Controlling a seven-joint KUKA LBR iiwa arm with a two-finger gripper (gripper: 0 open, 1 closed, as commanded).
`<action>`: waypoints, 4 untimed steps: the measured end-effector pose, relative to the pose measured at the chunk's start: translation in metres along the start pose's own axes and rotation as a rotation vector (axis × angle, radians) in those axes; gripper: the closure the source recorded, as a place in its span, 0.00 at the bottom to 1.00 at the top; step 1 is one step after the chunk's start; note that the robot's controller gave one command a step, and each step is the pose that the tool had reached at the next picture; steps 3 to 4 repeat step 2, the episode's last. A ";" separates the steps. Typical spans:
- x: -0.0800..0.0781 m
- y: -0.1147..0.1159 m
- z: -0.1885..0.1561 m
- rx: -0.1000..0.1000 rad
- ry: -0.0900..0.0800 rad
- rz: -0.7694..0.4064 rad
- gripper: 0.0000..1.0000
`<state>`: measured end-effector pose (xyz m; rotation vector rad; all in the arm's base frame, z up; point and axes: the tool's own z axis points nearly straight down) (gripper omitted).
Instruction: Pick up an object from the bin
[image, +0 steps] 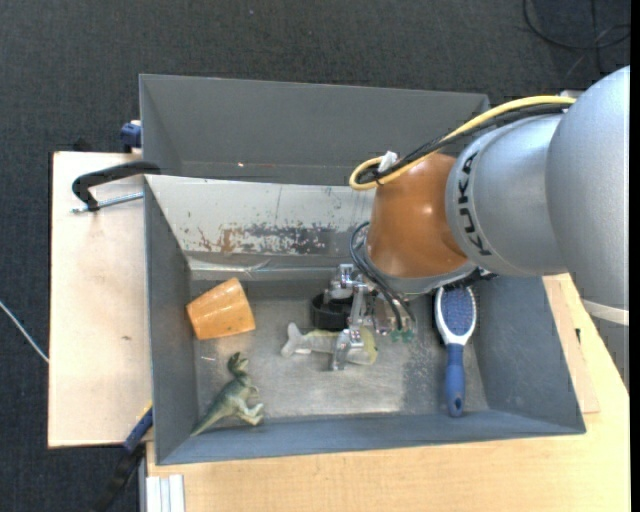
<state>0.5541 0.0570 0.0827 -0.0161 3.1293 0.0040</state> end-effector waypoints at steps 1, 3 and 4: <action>0.000 0.001 0.001 0.000 0.001 -0.001 1.00; 0.014 0.002 -0.141 0.001 -0.002 -0.086 1.00; 0.014 0.002 -0.141 0.001 -0.002 -0.086 1.00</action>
Offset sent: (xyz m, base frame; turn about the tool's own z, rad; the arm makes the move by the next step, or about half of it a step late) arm 0.0000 0.0000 0.0000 0.0000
